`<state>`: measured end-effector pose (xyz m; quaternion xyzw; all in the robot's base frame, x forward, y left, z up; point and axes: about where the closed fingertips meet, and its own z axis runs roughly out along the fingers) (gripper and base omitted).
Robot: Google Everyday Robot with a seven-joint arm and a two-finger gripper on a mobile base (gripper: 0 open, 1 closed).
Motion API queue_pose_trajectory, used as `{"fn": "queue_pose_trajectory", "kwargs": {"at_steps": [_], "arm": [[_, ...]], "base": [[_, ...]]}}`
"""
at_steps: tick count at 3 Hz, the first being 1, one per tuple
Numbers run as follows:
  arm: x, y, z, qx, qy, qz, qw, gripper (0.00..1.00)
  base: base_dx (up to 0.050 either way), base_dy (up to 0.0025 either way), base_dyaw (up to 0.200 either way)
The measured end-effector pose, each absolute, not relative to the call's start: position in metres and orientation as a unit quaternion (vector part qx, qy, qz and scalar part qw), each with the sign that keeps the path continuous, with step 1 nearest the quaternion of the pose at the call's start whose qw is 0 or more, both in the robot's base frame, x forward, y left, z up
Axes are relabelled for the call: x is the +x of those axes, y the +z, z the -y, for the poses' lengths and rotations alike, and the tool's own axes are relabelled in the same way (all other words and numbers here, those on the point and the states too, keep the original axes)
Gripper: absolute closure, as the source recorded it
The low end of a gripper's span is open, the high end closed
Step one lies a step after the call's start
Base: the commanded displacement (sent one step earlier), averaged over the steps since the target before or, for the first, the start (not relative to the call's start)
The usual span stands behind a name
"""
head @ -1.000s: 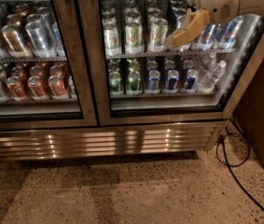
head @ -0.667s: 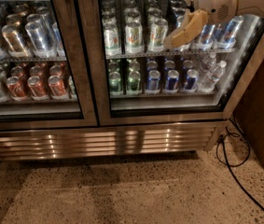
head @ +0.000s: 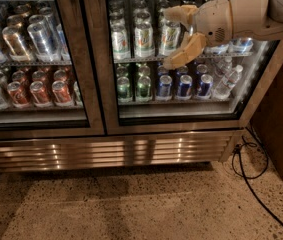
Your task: Open right fridge door
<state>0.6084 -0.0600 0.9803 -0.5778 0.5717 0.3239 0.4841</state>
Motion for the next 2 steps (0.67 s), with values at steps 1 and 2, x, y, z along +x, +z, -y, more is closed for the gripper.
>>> {"fn": "queue_pose_trajectory", "kwargs": {"at_steps": [1,2], "arm": [[0.609,0.980,0.059,-0.577,0.325,-0.571,0.485,0.00],[0.601,0.985,0.024,-0.619,0.309,-0.557,0.460,0.00]], "base": [[0.000,0.00000,0.000],[0.000,0.00000,0.000]]}}
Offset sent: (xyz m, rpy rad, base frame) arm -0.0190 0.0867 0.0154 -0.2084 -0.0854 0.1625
